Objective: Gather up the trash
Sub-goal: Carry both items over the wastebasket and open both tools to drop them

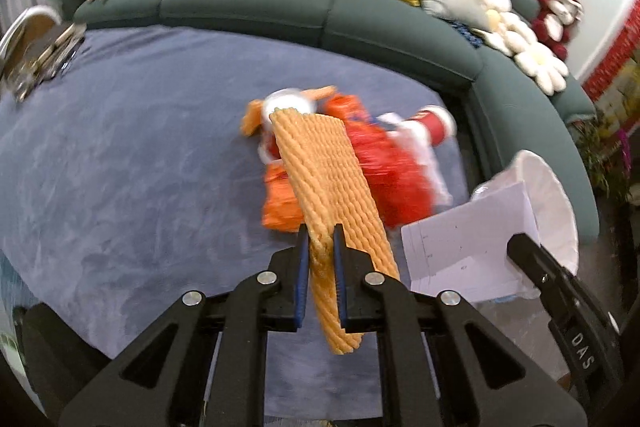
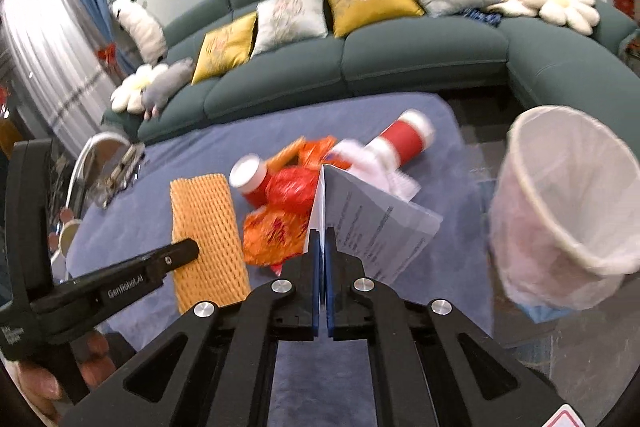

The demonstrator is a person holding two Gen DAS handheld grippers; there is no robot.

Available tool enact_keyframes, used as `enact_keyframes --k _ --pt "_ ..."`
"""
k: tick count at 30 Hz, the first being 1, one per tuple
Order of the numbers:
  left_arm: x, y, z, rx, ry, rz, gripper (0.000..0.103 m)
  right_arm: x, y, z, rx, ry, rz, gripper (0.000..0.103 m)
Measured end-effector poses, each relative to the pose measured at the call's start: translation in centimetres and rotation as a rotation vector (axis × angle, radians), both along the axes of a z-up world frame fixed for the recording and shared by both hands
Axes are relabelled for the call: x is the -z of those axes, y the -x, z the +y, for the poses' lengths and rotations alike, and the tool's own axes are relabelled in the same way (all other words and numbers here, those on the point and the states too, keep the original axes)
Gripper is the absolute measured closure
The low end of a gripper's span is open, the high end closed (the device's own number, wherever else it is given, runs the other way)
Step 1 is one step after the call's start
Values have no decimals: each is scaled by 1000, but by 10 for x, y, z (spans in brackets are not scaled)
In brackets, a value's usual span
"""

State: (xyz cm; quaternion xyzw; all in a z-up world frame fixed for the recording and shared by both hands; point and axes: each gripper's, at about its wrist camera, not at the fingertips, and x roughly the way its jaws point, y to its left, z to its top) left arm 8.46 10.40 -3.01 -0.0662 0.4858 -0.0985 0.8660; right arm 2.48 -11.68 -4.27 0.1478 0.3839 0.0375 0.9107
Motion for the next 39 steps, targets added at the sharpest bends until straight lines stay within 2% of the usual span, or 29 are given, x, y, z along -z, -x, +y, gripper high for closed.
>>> enact_keyframes --k 5,11,17,21,26,30,31,32,33,34,36,39 --pt "-16 5 -53 103 4 -34 92 -21 18 -44 98 14 -54 100" --pt "-28 6 -133 253 20 -63 92 -31 32 -106 226 54 -85 100" --pt "-26 4 -211 391 23 -74 92 -29 37 -168 338 81 -95 100" --pt "-22 0 -257 451 33 -78 92 -21 35 -200 394 87 -84 100" --pt "-12 -9 -295 497 21 -70 92 -9 31 -231 441 80 -60 100" --pt "-2 -16 -315 520 13 -50 89 0 27 -240 466 71 -43 94" --pt "1 -19 -318 517 8 -46 86 1 26 -241 470 66 -43 93" --pt "2 -21 -320 508 2 -44 74 1 26 -242 471 63 -44 92" --pt "4 -22 -318 499 -2 -43 66 2 25 -243 474 62 -45 86" --pt "5 -25 -316 485 -5 -43 53 3 24 -243 479 64 -45 78" --pt "3 -27 -312 455 5 -56 50 3 26 -242 489 66 -54 68" --pt "4 -30 -306 442 -3 -51 50 1 27 -238 492 78 -60 65"
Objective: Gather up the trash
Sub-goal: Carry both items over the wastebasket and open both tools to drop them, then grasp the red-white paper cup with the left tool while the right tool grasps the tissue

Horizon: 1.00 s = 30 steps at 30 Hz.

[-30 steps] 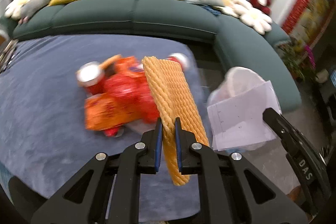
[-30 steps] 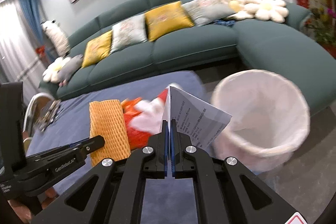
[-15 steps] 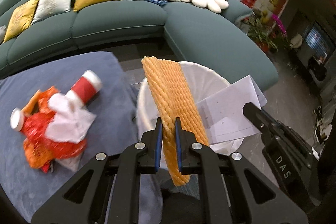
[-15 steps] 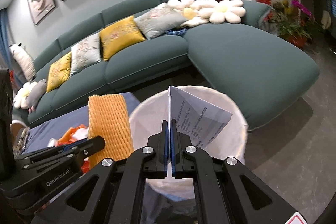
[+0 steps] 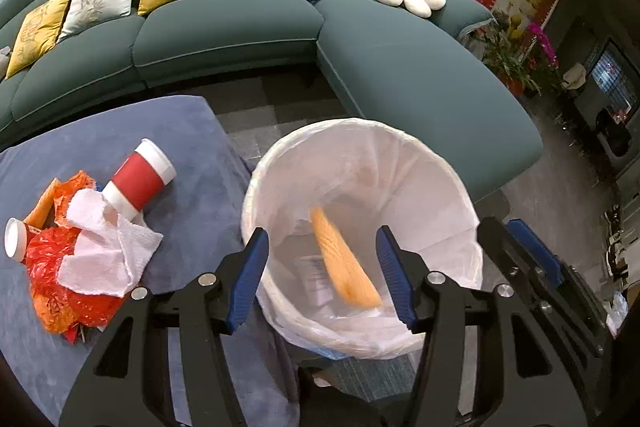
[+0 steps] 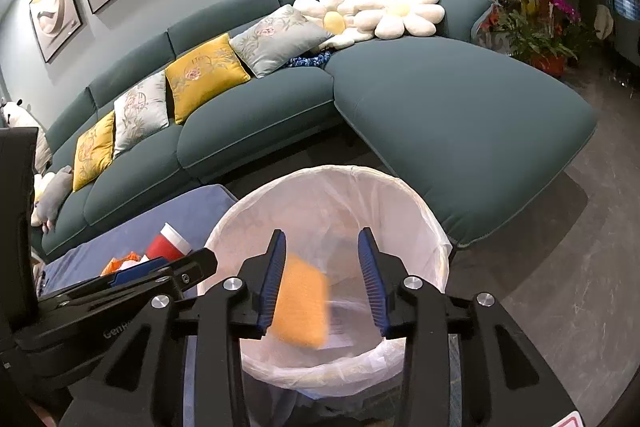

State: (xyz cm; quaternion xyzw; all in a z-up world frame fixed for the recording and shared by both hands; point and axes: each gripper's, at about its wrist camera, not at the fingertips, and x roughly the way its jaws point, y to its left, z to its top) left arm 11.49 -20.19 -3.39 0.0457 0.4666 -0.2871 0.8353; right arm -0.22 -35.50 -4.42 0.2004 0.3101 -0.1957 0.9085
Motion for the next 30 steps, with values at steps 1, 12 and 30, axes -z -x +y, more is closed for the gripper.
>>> enact_keyframes --k 1,12,30 --pt "0 0 3 -8 1 0 50 -1 0 2 0 4 1 64" --pt "-6 1 55 -100 6 -18 47 -18 -4 37 -61 35 -16 54" --pt "2 -17 206 -392 -12 -8 33 -17 -36 152 -274 40 15 51"
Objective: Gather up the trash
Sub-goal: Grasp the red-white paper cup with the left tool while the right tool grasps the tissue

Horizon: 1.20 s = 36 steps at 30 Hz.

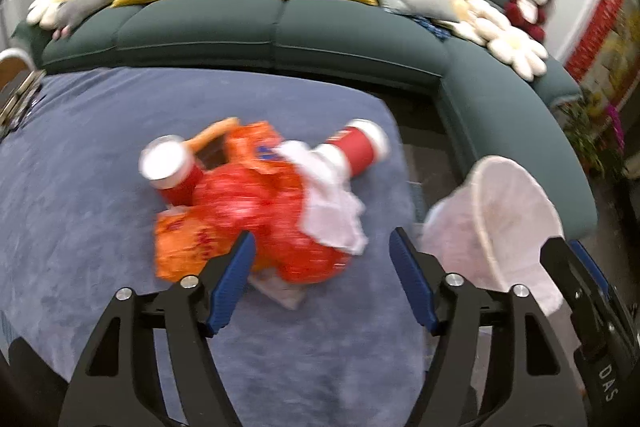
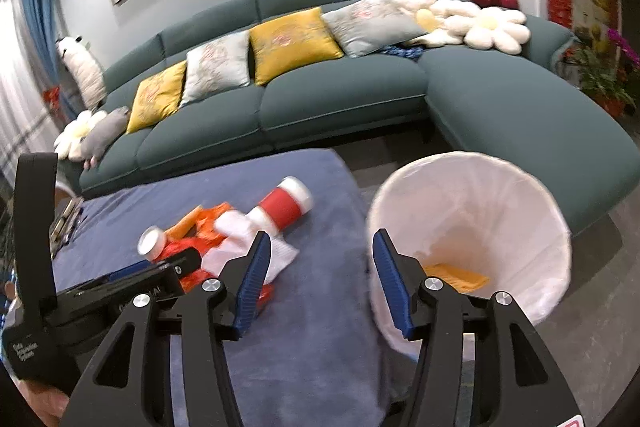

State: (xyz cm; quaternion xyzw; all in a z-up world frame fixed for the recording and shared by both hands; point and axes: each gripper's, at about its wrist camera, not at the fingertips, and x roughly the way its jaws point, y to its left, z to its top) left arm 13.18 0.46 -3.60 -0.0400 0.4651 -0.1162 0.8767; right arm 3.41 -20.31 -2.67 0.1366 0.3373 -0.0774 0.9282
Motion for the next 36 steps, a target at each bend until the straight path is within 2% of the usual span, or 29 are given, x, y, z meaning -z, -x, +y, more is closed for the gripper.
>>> enact_keyframes --k 4,10,13,22,30,33,36 --pt "7 -5 30 -63 -12 3 27 9 -11 27 -50 1 25 51" --pt "24 -22 72 -154 -9 35 27 24 -36 60 -109 -15 66 51" --pt "33 -35 90 -194 -11 49 20 33 -51 71 -127 -21 86 51" --pt "61 -70 113 -257 -13 92 19 61 -92 95 -159 -42 143 51" --pt "85 -103 118 -287 -14 139 19 81 -119 96 -154 -57 178 51" --pt "90 -110 116 -276 -11 140 27 87 -124 96 -154 -58 191 51" --pt "93 -115 114 -245 -1 152 41 92 -127 93 -152 -65 201 51"
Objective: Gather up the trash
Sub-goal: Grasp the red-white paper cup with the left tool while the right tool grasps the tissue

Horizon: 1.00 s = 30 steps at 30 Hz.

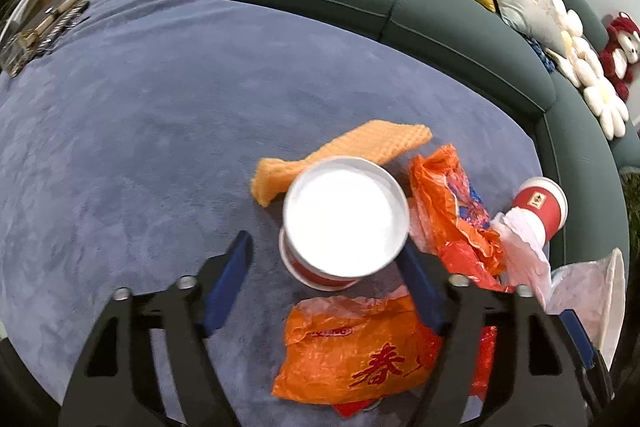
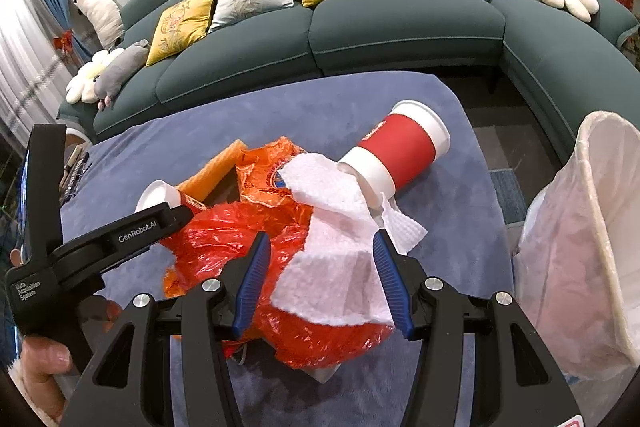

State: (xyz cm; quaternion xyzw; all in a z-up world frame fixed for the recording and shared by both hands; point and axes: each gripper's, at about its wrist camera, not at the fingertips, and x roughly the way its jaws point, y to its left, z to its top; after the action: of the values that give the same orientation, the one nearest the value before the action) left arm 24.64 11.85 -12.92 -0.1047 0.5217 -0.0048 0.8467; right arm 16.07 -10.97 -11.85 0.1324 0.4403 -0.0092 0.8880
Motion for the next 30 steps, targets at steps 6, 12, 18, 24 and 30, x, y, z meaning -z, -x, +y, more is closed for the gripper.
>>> enact_keyframes --k 6,12,18,24,30 --pt "-9 9 -9 33 -48 -36 51 7 3 -4 0 -7 20 66" --pt "-22 29 -7 30 -57 -63 51 4 17 -10 3 -25 23 95" --pt "-47 51 -7 27 -54 -106 51 -21 34 -16 7 -38 -41 99" --pt "-79 68 -4 17 -47 -161 51 -54 49 -23 20 -70 -116 99" --pt "-109 81 -7 12 -39 -216 51 -82 67 -29 21 -81 -184 99"
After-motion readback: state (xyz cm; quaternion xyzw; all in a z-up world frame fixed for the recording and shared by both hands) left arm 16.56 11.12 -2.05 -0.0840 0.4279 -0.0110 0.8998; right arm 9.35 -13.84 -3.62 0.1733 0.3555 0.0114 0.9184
